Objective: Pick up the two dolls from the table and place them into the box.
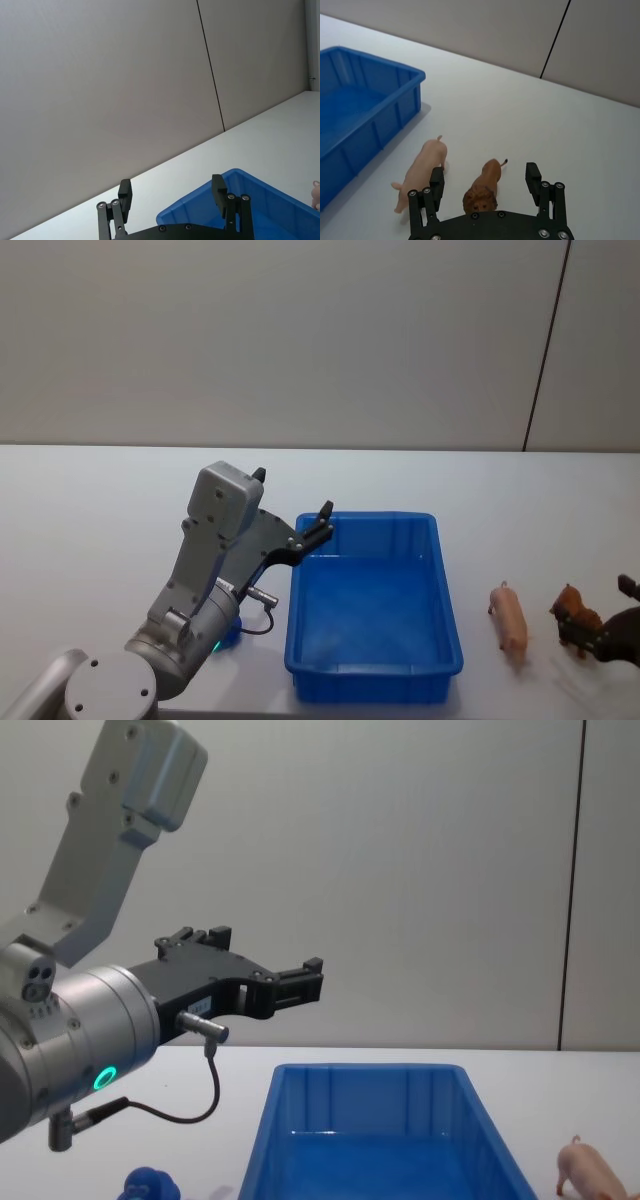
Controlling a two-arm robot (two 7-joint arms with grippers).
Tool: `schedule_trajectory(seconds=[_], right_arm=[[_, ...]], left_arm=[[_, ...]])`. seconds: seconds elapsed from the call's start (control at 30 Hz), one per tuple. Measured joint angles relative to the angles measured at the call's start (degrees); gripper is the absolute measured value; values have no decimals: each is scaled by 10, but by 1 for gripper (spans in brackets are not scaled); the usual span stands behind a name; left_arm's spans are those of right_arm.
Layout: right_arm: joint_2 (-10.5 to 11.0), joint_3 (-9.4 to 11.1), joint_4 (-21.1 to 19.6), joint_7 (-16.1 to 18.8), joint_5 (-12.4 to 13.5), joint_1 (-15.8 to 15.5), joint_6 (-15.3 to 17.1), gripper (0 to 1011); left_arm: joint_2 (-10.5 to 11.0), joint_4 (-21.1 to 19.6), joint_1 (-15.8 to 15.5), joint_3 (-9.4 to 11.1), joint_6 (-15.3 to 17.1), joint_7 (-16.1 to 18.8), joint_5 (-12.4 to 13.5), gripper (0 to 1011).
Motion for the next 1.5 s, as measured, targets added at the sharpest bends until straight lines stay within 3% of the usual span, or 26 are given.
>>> schedule_trajectory(seconds=[0.47, 0.87, 1.1, 1.5], right_arm=[[0, -2, 17, 6, -9, -4, 32, 989], [-7, -3, 32, 9, 0, 1, 29, 682], [-15, -4, 37, 16, 12, 7, 17, 434], [-25, -6, 40, 18, 22, 16, -9, 422]], left_arm=[[0, 0, 0, 0, 0, 0, 0, 1001], [0, 0, 0, 0, 0, 0, 0, 1001], [0, 0, 0, 0, 0, 0, 0, 1001], [0, 0, 0, 0, 0, 0, 0, 1001]])
